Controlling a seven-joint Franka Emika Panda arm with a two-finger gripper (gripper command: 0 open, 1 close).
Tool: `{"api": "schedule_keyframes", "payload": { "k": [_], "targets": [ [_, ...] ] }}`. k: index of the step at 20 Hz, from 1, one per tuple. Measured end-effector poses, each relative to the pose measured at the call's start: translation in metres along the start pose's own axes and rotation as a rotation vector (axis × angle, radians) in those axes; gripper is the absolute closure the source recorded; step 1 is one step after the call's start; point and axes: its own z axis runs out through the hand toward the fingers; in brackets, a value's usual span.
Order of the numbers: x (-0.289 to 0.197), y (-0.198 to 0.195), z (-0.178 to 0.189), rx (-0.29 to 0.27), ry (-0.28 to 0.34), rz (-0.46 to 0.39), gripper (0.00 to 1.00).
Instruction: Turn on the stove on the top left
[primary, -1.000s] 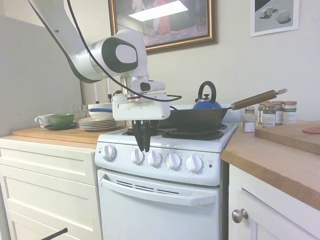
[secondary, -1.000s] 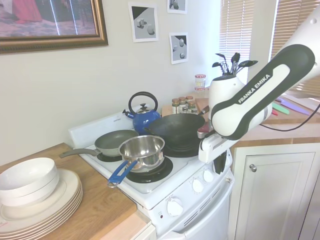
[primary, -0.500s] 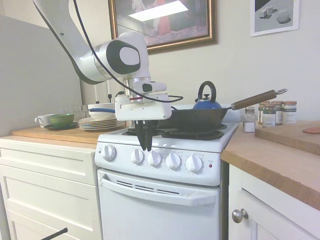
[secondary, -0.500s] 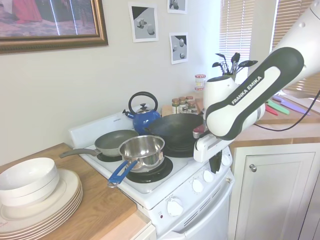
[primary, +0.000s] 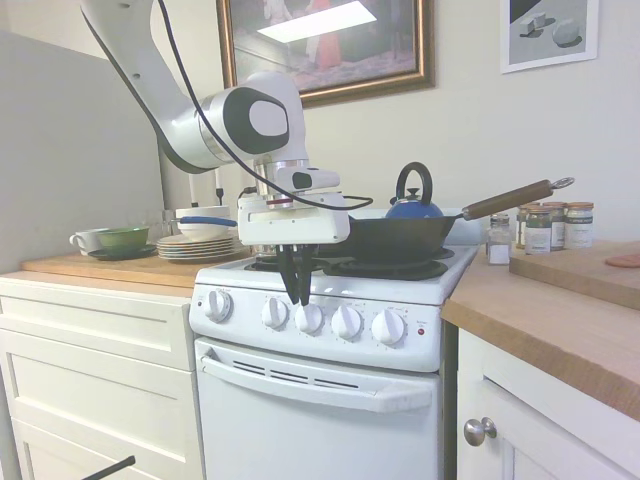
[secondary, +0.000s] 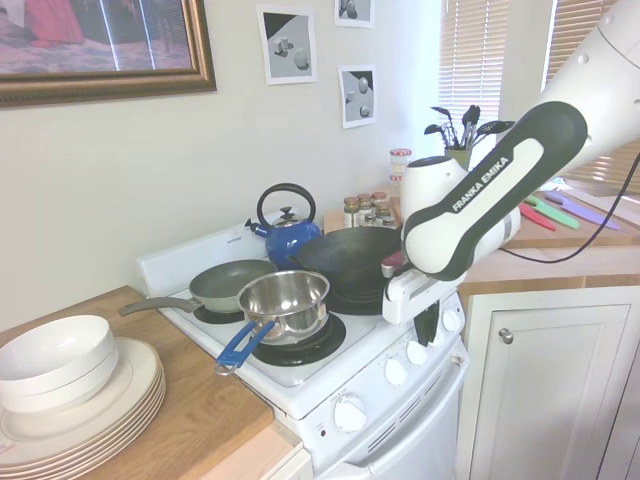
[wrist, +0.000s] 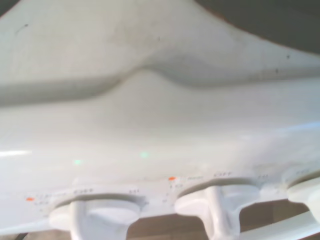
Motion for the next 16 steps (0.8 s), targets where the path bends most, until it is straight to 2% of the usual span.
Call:
{"api": "schedule_keyframes", "payload": {
  "k": [16],
  "targets": [
    [0.0029, -0.0095, 0.0061, -0.012, -0.009, -0.009, 1.00]
  ]
}}
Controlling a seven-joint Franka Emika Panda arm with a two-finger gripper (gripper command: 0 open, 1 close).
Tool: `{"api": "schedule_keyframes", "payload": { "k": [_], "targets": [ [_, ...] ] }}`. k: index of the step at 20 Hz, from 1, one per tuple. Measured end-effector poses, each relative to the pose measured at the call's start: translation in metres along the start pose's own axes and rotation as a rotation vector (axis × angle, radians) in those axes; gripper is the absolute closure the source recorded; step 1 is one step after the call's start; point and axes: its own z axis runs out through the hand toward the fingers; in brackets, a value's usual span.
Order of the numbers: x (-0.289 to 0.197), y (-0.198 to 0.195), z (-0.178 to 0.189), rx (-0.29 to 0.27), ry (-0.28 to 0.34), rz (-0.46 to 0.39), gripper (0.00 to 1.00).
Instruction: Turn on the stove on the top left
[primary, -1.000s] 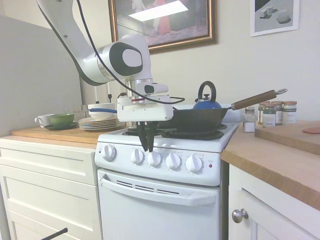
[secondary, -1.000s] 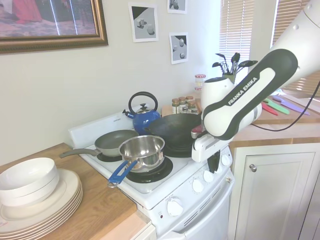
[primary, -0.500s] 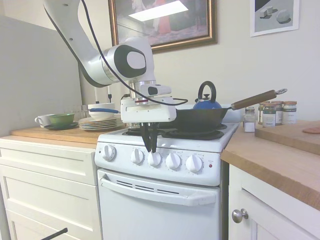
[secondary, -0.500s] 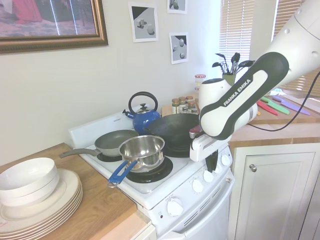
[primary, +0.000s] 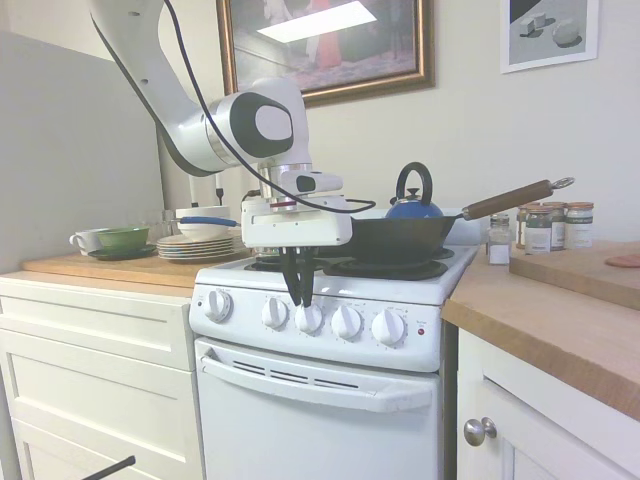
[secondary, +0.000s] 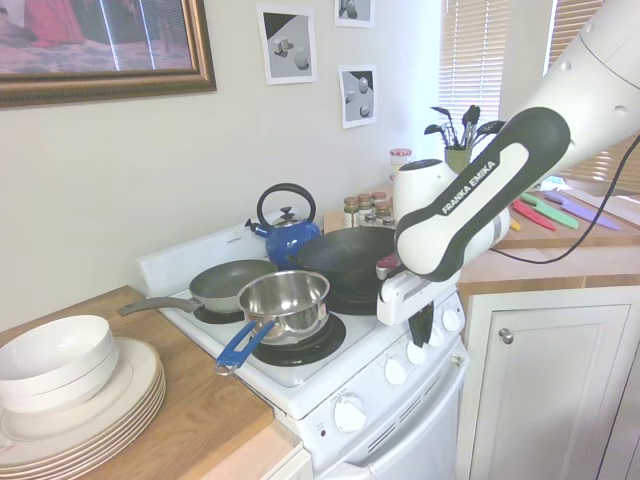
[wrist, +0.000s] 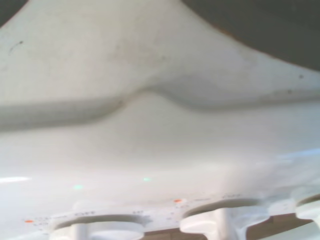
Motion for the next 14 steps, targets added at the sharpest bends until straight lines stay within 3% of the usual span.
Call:
{"api": "schedule_keyframes", "payload": {
  "k": [14],
  "targets": [
    [-0.0018, -0.0042, 0.0037, 0.002, 0.000, 0.020, 1.00]
  ]
}}
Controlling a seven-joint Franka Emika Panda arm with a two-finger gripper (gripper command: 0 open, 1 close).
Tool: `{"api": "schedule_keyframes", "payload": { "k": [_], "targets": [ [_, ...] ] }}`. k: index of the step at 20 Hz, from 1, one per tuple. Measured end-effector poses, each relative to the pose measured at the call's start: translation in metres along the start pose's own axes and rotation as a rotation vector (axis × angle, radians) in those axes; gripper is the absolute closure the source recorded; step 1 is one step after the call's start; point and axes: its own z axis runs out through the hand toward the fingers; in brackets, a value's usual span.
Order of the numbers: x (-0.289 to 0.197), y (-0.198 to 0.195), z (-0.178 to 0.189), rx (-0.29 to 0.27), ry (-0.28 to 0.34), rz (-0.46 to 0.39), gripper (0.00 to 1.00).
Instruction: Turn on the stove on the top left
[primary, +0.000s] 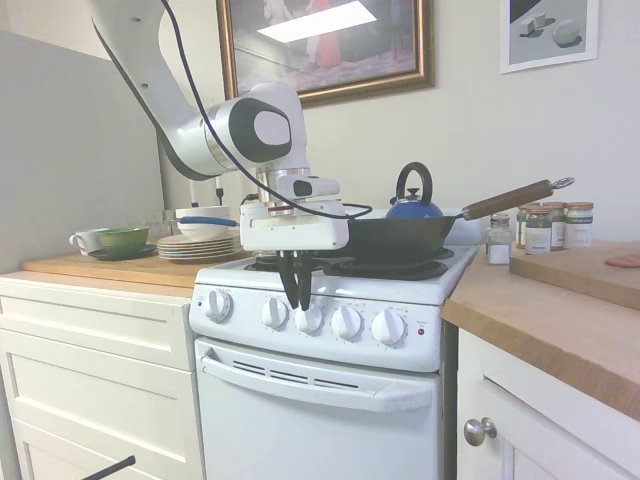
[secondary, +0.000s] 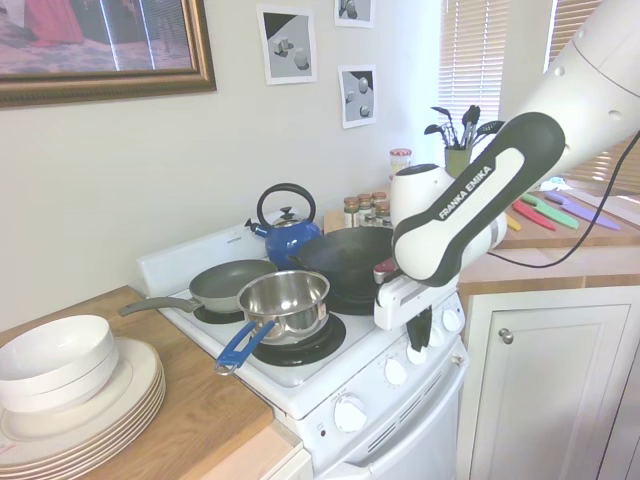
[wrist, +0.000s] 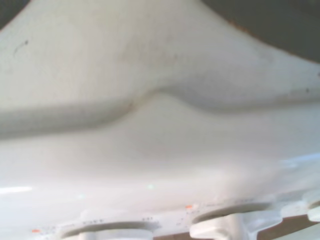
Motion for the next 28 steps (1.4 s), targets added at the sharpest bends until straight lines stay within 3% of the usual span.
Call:
{"api": "schedule_keyframes", "payload": {
  "k": [15, 28],
  "targets": [
    [0.010, 0.006, -0.008, 0.023, 0.021, 0.040, 1.00],
    [0.012, 0.010, 0.006, 0.000, 0.010, 0.042, 1.00]
  ]
}}
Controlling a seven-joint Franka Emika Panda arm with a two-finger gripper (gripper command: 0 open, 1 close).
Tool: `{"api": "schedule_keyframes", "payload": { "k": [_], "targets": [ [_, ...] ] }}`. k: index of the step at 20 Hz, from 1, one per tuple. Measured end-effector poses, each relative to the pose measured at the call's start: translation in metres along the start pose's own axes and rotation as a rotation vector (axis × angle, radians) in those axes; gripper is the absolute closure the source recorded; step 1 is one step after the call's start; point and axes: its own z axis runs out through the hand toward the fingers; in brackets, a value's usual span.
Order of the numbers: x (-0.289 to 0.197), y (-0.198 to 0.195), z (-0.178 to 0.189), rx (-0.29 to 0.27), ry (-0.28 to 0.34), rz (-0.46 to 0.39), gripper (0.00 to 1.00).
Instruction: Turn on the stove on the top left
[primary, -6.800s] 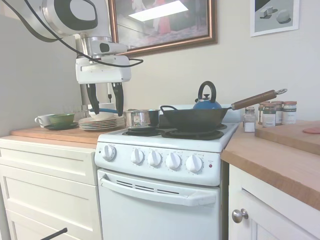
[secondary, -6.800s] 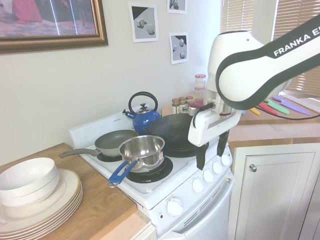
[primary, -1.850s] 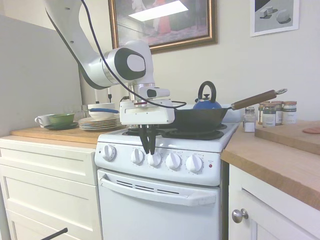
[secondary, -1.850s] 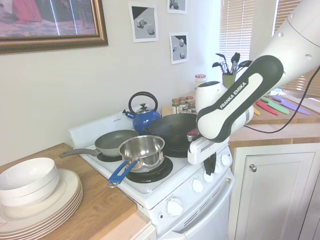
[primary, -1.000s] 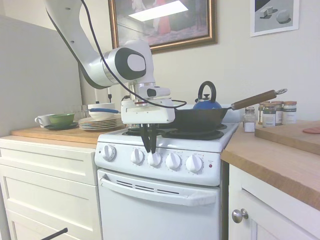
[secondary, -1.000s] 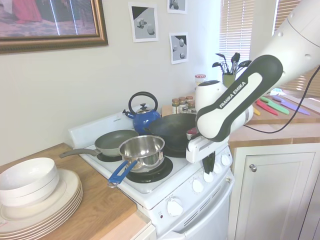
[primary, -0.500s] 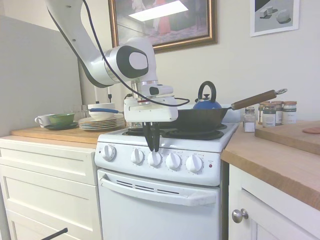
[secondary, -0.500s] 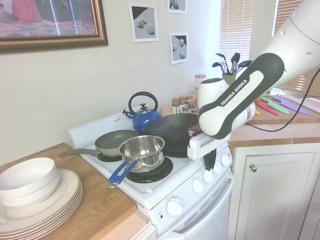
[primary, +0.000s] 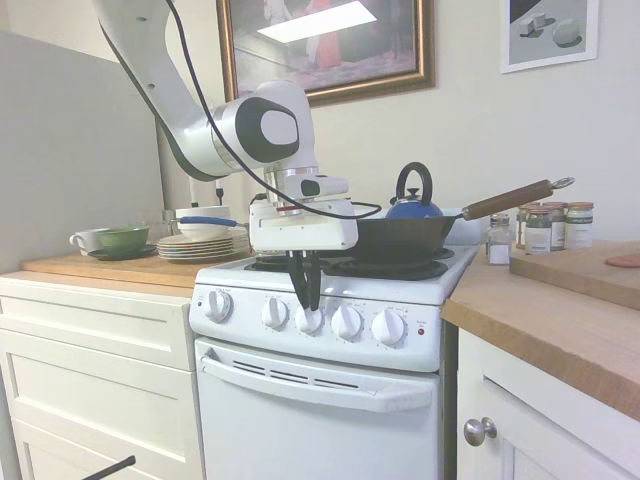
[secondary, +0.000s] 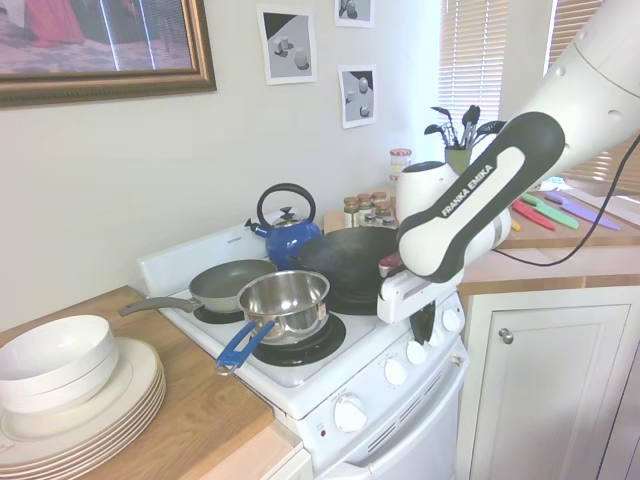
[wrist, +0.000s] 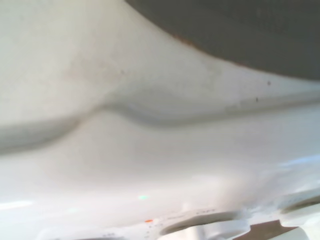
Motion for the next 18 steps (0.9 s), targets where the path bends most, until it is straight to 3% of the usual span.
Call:
{"api": "schedule_keyframes", "payload": {
  "k": [18],
  "targets": [
    [-0.017, -0.022, -0.002, -0.005, 0.008, -0.021, 1.00]
  ]
}}
